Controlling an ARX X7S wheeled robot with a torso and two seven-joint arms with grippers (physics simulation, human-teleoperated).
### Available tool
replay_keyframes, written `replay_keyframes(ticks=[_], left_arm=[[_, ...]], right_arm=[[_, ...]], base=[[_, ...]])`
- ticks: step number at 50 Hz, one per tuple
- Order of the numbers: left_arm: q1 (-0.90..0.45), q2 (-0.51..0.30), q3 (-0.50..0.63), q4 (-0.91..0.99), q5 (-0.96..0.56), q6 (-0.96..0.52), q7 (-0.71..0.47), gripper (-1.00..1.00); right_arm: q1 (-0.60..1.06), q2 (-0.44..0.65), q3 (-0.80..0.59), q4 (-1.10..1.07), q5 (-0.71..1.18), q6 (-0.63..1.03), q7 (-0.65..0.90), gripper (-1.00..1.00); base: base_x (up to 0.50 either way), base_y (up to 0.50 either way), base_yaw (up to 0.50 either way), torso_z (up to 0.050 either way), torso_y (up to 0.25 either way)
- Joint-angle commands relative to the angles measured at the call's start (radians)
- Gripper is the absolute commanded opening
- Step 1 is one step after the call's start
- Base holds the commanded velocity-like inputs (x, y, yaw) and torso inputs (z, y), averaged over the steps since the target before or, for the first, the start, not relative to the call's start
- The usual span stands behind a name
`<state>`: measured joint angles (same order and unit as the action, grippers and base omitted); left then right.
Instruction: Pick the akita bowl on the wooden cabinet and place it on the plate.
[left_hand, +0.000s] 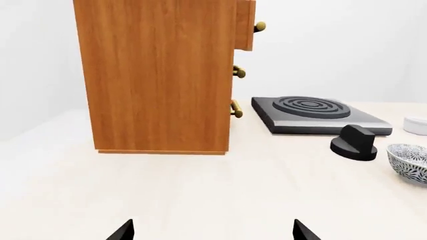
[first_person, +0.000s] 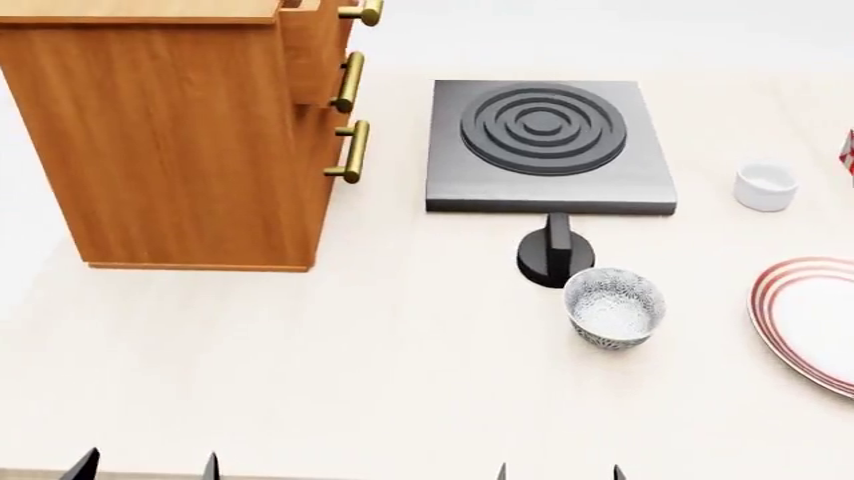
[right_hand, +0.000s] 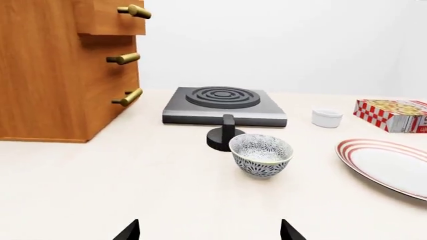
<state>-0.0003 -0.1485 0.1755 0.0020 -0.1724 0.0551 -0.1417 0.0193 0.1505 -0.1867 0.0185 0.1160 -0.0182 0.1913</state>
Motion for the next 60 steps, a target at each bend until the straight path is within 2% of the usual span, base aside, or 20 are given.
replay_keyframes(ticks=[1, 8, 28, 32, 41, 42, 46, 56, 60], left_arm=[[-0.001, -0.009, 0.006, 0.001, -0.008, -0.001, -0.008, 1.0], [-0.003, -0.011, -0.001, 0.004, -0.044, -0.008, -0.001, 1.0], [-0.017, -0.012, 0.01, -0.01, -0.003, -0.025, -0.068, 1.0], [-0.003, -0.016, 0.007, 0.013, -0.014, -0.019, -0.069, 1.0], [0.034, -0.014, -0.026, 0.203, -0.047, 0.006, -0.114, 1.0], [0.037, -0.021, -0.019, 0.238, -0.001, 0.003, -0.136, 1.0], [0.045, -0.036, -0.038, 0.344, -0.021, -0.082, -0.167, 1.0], [0.074, -0.077, -0.071, 0.554, -0.014, -0.161, -0.216, 1.0], [0.083, -0.089, -0.087, 0.61, -0.027, -0.169, -0.224, 1.0]], right_arm=[[-0.001, 0.004, -0.006, -0.005, 0.005, -0.001, 0.014, 1.0], [-0.002, 0.006, -0.01, -0.006, 0.014, -0.006, 0.015, 1.0], [-0.007, 0.012, -0.017, -0.011, 0.017, -0.031, 0.04, 1.0], [-0.016, 0.009, 0.016, -0.041, 0.07, -0.019, 0.049, 1.0], [-0.053, 0.042, 0.014, -0.313, 0.069, 0.12, 0.106, 1.0], [-0.058, 0.047, 0.02, -0.363, 0.071, 0.139, 0.117, 1.0], [-0.072, 0.059, 0.035, -0.462, 0.097, 0.171, 0.128, 1.0], [-0.097, 0.094, 0.026, -0.68, 0.113, 0.227, 0.153, 1.0], [-0.109, 0.116, 0.019, -0.83, 0.116, 0.274, 0.17, 1.0]], base=[[0.0, 0.46, 0.0, 0.0, 0.0], [0.0, 0.02, 0.0, 0.0, 0.0], [0.0, 0.0, 0.0, 0.0, 0.0], [0.0, 0.0, 0.0, 0.0, 0.0], [0.0, 0.0, 0.0, 0.0, 0.0], [0.0, 0.0, 0.0, 0.0, 0.0], [0.0, 0.0, 0.0, 0.0, 0.0], [0.0, 0.0, 0.0, 0.0, 0.0], [0.0, 0.0, 0.0, 0.0, 0.0]])
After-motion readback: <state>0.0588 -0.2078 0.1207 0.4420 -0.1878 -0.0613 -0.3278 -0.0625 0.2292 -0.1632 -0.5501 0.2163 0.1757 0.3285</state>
